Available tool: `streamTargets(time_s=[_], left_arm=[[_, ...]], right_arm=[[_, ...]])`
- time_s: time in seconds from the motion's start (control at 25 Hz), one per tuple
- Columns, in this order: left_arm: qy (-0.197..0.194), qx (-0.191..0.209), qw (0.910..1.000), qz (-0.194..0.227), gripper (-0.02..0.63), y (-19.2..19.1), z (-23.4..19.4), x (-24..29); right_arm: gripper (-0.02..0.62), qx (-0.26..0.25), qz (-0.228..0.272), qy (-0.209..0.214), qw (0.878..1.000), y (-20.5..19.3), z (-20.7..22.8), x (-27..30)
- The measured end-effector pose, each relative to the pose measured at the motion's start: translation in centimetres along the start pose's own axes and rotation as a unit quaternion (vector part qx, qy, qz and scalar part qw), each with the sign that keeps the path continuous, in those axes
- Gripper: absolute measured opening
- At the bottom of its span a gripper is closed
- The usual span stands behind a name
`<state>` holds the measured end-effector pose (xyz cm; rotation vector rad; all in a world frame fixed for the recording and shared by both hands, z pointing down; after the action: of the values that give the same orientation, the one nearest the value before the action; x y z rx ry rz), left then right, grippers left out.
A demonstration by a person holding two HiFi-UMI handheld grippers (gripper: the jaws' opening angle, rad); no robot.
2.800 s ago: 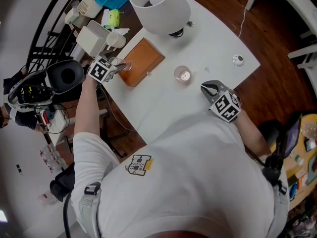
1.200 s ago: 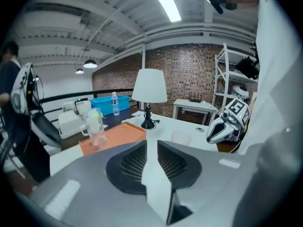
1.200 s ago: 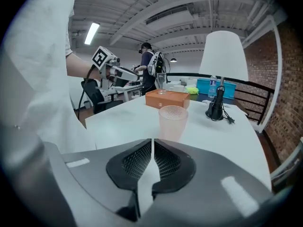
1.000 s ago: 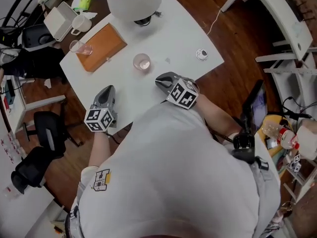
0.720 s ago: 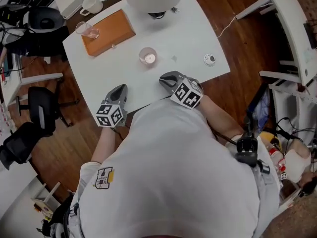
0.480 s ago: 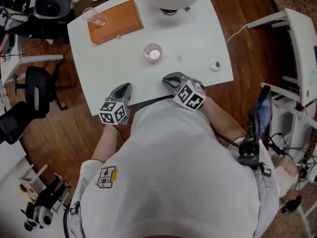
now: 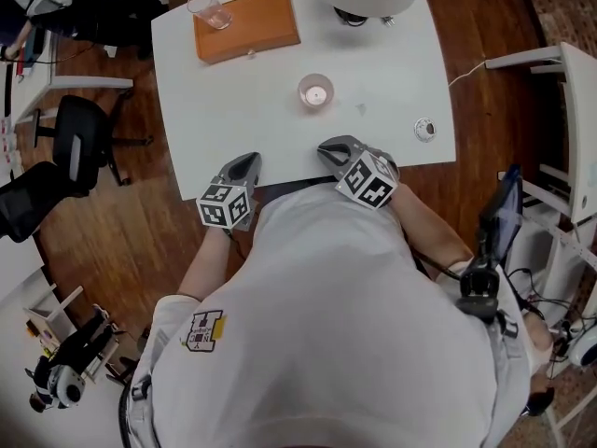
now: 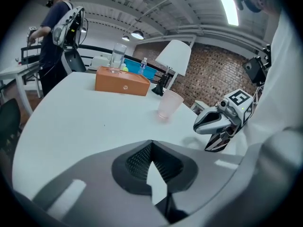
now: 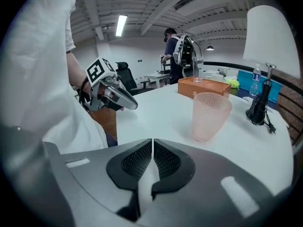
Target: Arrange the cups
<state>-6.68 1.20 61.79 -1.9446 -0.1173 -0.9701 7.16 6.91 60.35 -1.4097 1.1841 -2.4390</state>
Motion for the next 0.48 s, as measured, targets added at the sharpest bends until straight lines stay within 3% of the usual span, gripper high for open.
streamTargets(time_s=[0.48], left_arm=[[-0.027, 0.021, 0.9994, 0.010, 0.000, 0.4, -2.6, -1.6]], right_arm=[[0.012, 0.014, 0.014, -0.037, 0.999, 2.5, -1.4, 1.5]])
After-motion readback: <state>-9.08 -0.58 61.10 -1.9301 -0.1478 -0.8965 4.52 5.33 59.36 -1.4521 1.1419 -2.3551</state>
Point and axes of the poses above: the fingertips, and each gripper's own axes: x forward along the fingers, z to its right, y out of its top, the point moved 1 cm from there along -x, backward along the fingers, and after that the axes turned 11 degrees about x, right-handed, at the moved point
